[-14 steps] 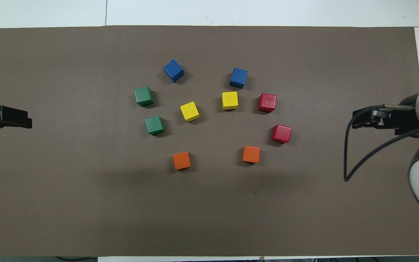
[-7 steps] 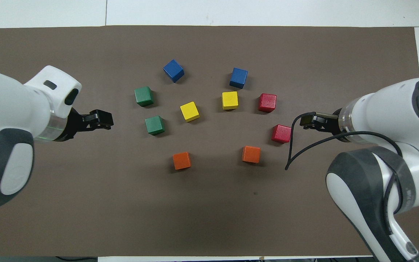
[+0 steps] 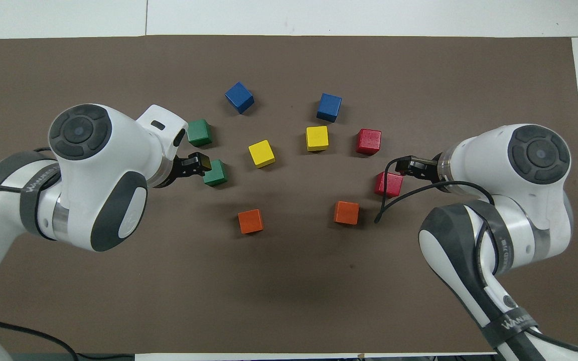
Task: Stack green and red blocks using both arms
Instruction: 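Grasp a green block with the left gripper while the right gripper grasps red, then lift the green block with the left gripper while the right gripper lifts red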
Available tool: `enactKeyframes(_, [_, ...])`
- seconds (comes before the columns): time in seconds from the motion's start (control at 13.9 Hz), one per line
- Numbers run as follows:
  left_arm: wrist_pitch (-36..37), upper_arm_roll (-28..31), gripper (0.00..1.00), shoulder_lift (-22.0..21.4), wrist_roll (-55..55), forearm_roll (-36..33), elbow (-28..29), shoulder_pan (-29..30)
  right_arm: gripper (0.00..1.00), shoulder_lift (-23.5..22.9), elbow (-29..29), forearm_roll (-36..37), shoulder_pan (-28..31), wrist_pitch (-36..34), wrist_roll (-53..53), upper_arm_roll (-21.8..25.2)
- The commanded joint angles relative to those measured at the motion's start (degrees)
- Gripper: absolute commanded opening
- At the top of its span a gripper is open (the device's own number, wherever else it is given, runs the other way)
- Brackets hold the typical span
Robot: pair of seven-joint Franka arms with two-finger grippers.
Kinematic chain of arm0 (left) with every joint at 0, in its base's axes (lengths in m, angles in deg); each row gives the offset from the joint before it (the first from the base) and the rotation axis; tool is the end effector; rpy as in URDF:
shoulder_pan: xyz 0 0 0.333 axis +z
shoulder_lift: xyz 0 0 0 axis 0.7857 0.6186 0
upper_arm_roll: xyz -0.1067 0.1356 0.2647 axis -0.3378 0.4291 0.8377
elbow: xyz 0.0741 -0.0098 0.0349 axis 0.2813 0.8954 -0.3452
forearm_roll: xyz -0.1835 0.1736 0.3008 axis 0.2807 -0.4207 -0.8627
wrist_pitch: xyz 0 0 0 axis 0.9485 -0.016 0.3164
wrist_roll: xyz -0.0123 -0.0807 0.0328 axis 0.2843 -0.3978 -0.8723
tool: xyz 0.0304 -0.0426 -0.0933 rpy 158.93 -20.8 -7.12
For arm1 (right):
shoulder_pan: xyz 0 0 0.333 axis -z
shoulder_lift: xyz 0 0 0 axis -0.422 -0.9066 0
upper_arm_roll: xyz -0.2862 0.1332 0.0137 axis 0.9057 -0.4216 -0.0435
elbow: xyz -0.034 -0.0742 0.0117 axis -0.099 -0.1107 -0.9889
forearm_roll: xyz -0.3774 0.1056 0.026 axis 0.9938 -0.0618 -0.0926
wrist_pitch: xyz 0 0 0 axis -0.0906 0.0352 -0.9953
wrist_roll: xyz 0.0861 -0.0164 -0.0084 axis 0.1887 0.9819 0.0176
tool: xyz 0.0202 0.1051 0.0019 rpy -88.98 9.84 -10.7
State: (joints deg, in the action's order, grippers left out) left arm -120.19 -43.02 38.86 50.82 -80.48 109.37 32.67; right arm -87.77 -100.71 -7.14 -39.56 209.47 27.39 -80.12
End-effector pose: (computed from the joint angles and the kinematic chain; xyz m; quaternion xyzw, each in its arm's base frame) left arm 0.5324 -0.2256 0.4200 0.9956 0.0926 -0.0060 0.0118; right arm 0.5340 0.1215 0.4115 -0.9868 0.1575 -0.0369 0.0054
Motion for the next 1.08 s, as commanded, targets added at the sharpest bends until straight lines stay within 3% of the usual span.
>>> enactKeyframes(0.0, [-3.5,0.92,1.0,2.84,-2.66,0.48,-0.03,-2.33,1.0,-2.45,-0.8,-0.2,-2.36,5.59,4.37,0.05])
enactKeyframes(0.36, [-6.84,1.09,1.0,7.33,-6.08,0.22,-0.47,-4.61,0.99,-6.06,-1.76,-0.2,-2.36,11.14,4.47,0.05])
enactKeyframes(0.57, [-9.82,1.01,1.0,9.96,-7.06,0.13,-0.47,-4.71,0.99,-6.33,-3.87,-0.2,-2.36,15.53,3.94,0.05])
enactKeyframes(1.0, [-15.8,1.01,0.98,13.66,-6.97,0.13,-0.12,-4.35,0.99,-6.95,-5.62,-0.2,-2.45,17.82,3.94,0.05])
